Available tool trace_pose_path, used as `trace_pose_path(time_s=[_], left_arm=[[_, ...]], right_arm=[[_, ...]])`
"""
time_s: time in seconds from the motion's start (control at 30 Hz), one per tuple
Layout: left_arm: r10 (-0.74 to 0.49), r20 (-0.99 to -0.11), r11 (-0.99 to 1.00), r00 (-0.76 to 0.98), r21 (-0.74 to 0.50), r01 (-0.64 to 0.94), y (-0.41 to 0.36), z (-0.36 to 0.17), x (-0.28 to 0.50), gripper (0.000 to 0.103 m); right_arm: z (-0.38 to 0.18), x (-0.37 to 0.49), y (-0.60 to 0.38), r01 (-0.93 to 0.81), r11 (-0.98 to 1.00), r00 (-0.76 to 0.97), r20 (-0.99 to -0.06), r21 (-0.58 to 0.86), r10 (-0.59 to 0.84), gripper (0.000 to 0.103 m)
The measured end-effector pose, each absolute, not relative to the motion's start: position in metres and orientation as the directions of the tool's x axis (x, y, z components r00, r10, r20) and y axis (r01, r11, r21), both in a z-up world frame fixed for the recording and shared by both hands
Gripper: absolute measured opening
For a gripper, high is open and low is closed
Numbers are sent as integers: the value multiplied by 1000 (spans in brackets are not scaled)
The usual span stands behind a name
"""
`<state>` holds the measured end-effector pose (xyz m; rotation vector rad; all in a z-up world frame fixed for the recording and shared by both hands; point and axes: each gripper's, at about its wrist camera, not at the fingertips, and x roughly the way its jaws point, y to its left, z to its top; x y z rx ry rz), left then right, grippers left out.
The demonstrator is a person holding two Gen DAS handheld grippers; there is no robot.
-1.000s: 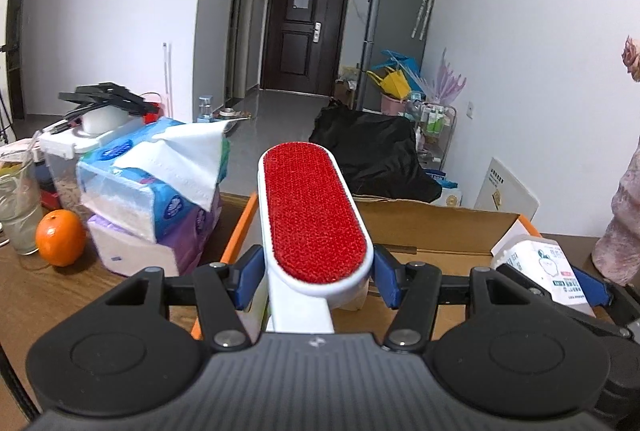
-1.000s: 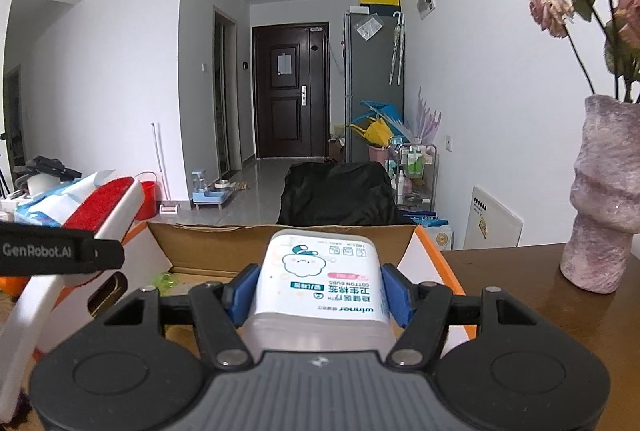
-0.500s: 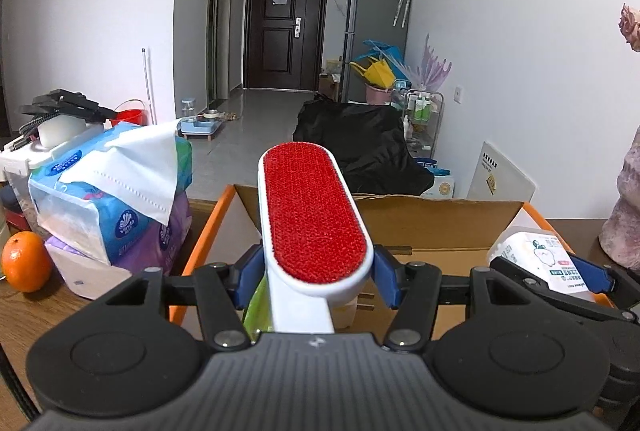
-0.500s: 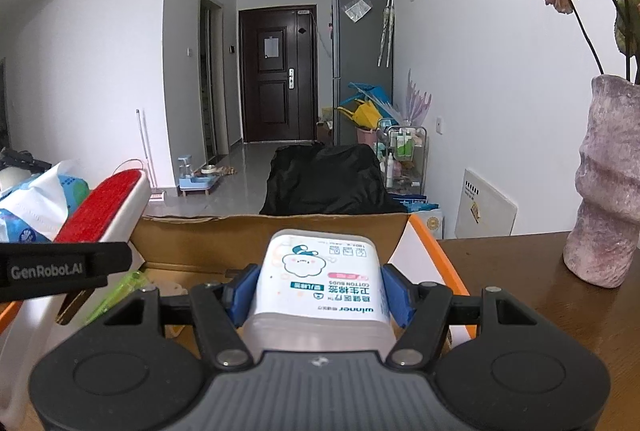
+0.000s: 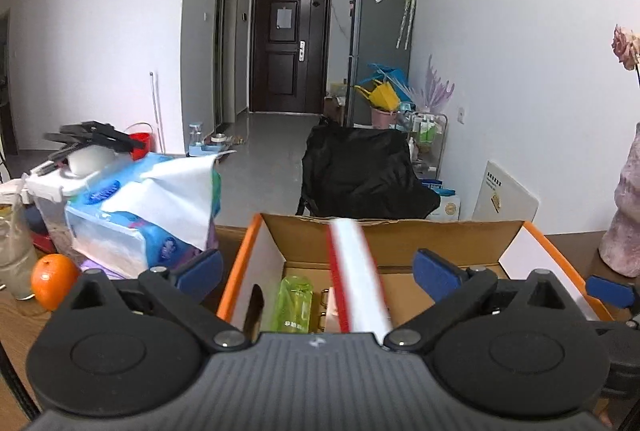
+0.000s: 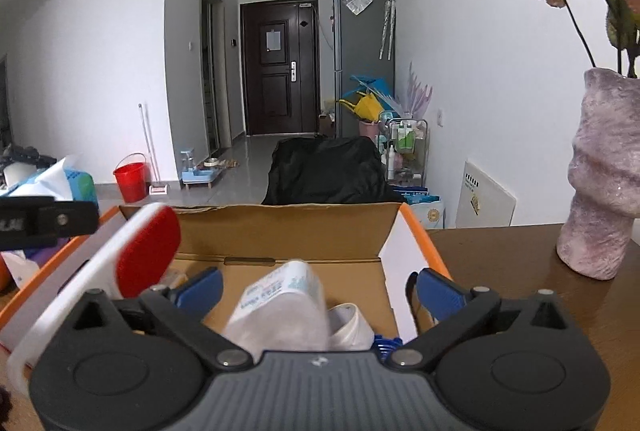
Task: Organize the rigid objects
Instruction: 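Open both tools to drop the lint brush and swab box into the box, then withdraw both tools from the box back over the table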
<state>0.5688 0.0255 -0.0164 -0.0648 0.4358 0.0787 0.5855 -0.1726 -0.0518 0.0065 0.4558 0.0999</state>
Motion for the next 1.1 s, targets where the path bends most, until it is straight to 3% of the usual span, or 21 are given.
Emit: trace_pose_path(time_s=[1.1], left_arm=[[99,-380,995,920,10,-103,30,-17,454,103]], right_arm=[[-33,466,-211,-58,998,957,-283,4,57,103]])
